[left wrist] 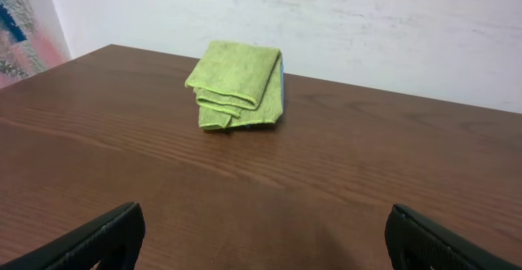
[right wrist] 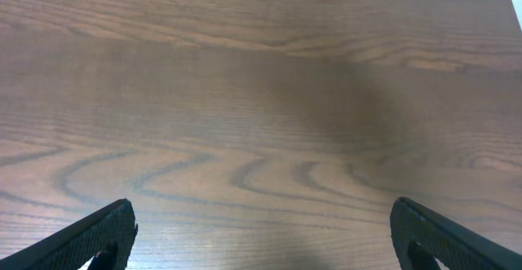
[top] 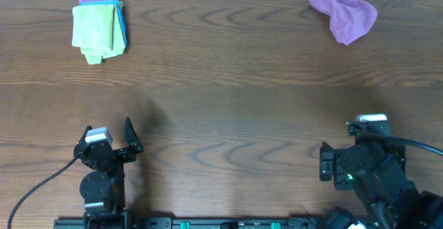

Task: Fold the cloth

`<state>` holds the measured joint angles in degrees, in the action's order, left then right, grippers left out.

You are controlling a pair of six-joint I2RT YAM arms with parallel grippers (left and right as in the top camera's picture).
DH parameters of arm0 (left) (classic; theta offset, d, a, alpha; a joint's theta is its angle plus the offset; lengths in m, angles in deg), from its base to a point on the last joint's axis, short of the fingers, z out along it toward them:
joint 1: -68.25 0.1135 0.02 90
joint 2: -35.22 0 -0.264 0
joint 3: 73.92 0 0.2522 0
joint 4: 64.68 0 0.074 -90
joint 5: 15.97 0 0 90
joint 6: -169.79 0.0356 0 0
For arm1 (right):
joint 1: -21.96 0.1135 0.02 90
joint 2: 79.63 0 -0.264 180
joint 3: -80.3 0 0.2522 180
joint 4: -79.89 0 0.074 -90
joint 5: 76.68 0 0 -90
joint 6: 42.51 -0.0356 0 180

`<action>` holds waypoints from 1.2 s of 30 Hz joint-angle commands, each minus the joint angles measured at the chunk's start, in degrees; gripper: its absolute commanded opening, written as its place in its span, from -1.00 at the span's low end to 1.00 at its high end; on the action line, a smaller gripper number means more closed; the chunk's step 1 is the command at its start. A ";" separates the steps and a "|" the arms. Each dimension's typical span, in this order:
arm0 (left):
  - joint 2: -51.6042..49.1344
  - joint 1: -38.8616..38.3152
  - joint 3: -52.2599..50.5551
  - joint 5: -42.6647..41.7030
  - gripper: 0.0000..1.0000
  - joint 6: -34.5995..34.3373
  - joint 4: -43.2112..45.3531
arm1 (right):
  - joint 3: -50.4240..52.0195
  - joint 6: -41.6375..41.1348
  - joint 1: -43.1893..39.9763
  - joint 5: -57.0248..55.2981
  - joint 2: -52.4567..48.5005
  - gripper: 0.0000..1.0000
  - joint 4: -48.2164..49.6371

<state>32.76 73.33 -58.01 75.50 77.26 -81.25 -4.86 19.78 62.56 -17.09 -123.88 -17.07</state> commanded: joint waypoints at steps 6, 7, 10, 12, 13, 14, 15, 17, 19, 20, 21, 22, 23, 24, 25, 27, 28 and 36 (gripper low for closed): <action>0.59 -0.22 -1.86 0.20 0.91 1.25 -1.49 | -0.07 -0.55 -0.28 -0.61 -0.02 0.99 0.02; 0.59 -0.22 -1.86 0.20 0.91 1.25 -1.46 | -0.07 -0.55 -0.28 -0.61 -0.02 0.99 0.02; 0.59 -0.22 -1.86 0.20 0.91 1.25 -1.46 | -0.07 -0.55 -0.28 -0.63 -0.02 0.99 0.04; 0.59 -0.22 -1.86 0.20 0.91 1.25 -1.46 | -0.07 -0.55 -0.28 -0.63 -0.02 0.99 0.04; 0.59 -0.22 -1.86 0.20 0.91 1.25 -1.46 | -0.07 1.46 -0.28 -1.95 0.02 0.98 -0.17; 0.59 -0.22 -1.86 0.20 0.91 1.25 -1.46 | -0.04 3.43 -0.15 -2.97 0.28 0.99 -0.17; 0.59 -0.22 -1.86 0.20 0.91 1.25 -1.46 | -0.04 4.85 -0.39 -3.02 0.61 0.98 -0.20; 0.59 -0.22 -1.86 0.20 0.91 1.25 -1.46 | -0.04 5.68 -2.29 -3.04 1.22 0.98 0.33; 0.59 -0.22 -1.86 0.20 0.91 1.25 -1.46 | 0.44 5.66 -7.28 -2.47 1.92 0.99 2.91; 0.59 -0.22 -1.86 0.20 0.91 1.25 -1.46 | 1.18 5.66 -10.73 -1.64 2.47 0.99 5.33; 0.59 -0.22 -1.86 0.20 0.91 1.25 -1.46 | 2.23 5.68 -14.32 -0.83 3.08 0.99 7.87; 0.59 -0.22 -1.86 0.20 0.91 1.25 -1.46 | 3.58 5.70 -17.86 0.17 3.72 0.99 10.32; 0.59 -0.22 -1.86 0.20 0.91 1.25 -1.46 | 5.79 5.70 -22.29 2.03 4.55 0.99 13.25; 0.59 -0.22 -1.86 0.20 0.91 1.25 -1.46 | 7.76 5.73 -25.31 3.91 5.22 0.99 15.37; 0.59 -0.22 -1.86 0.20 0.91 1.25 -1.49 | 10.64 5.70 -28.52 6.51 6.43 0.99 18.14; 0.59 -0.22 -1.86 0.20 0.91 1.25 -1.46 | 15.72 5.70 -31.67 9.07 9.18 0.99 22.86; 0.59 -0.22 -1.86 0.20 0.91 1.25 -1.46 | 19.96 5.73 -32.81 10.01 11.52 0.98 26.84; 0.59 -0.22 -1.86 0.20 0.91 1.25 -1.46 | 49.16 5.70 -35.80 11.15 29.66 0.99 50.07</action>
<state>32.78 73.33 -57.99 75.48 77.29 -81.27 40.21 24.99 27.70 -6.43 -97.33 30.82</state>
